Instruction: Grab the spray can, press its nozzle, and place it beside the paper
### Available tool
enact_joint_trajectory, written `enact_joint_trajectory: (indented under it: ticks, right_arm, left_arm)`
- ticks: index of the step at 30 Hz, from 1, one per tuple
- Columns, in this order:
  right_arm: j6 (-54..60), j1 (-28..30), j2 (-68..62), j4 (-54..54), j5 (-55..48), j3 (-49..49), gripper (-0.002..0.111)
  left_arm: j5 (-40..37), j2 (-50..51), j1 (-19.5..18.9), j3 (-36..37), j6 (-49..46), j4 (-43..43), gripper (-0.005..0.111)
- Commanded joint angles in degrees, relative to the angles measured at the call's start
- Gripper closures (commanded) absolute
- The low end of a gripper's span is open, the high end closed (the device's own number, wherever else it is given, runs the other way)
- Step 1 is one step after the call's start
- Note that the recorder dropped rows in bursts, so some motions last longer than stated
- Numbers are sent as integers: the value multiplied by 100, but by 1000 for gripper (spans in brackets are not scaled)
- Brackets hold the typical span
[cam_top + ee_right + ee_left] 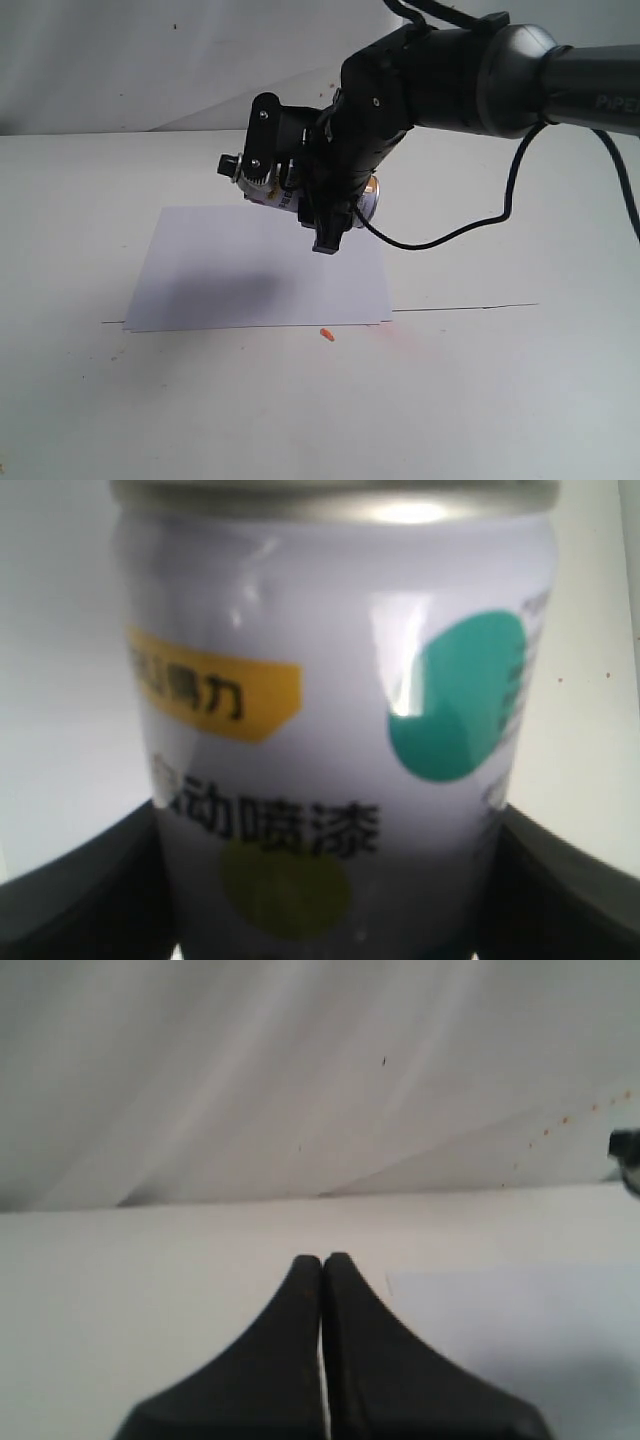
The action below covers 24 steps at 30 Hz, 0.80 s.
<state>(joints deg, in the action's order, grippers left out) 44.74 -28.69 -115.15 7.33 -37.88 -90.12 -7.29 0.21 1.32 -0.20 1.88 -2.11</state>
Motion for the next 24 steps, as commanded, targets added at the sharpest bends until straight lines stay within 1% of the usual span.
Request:
enact_joint_trajectory:
  ticks: [1, 4, 5, 6, 7, 9, 14, 20, 22, 24]
  right_arm:
    - [5, 22, 79, -102, 104, -67, 108]
    - [5, 22, 79, -239, 138, -67, 108]
    - [5, 22, 79, -267, 153, -67, 108]
    - [5, 22, 79, -267, 153, -67, 108]
    - [-6, 22, 79, -268, 153, -67, 108]
    - [-7, 22, 79, -311, 142, -67, 108]
    - [-21, 22, 79, -461, 142, -67, 108]
    - [-21, 22, 79, -544, 152, -67, 108]
    - [-21, 22, 79, -479, 161, -67, 108]
    - [-21, 22, 79, -479, 161, -67, 108]
  left_arm:
    - [1028, -21, 29, 20, -41, 246, 107]
    - [1672, -21, 29, 20, -88, 246, 107]
    - [1854, -21, 29, 20, 51, 310, 107]
    - [1899, -21, 29, 20, 455, 622, 107]
    - [1732, -21, 29, 17, 553, 1222, 107]
    - [1353, 53, 29, -165, 542, 1621, 107]
    - [583, 927, 29, -1080, 542, 1622, 107]
    - [-231, 2967, 29, -2685, 542, 1622, 107]
    - [-752, 3805, 29, -3283, 542, 1622, 107]
    - [-1455, 4601, 29, -3867, 542, 1681, 107]
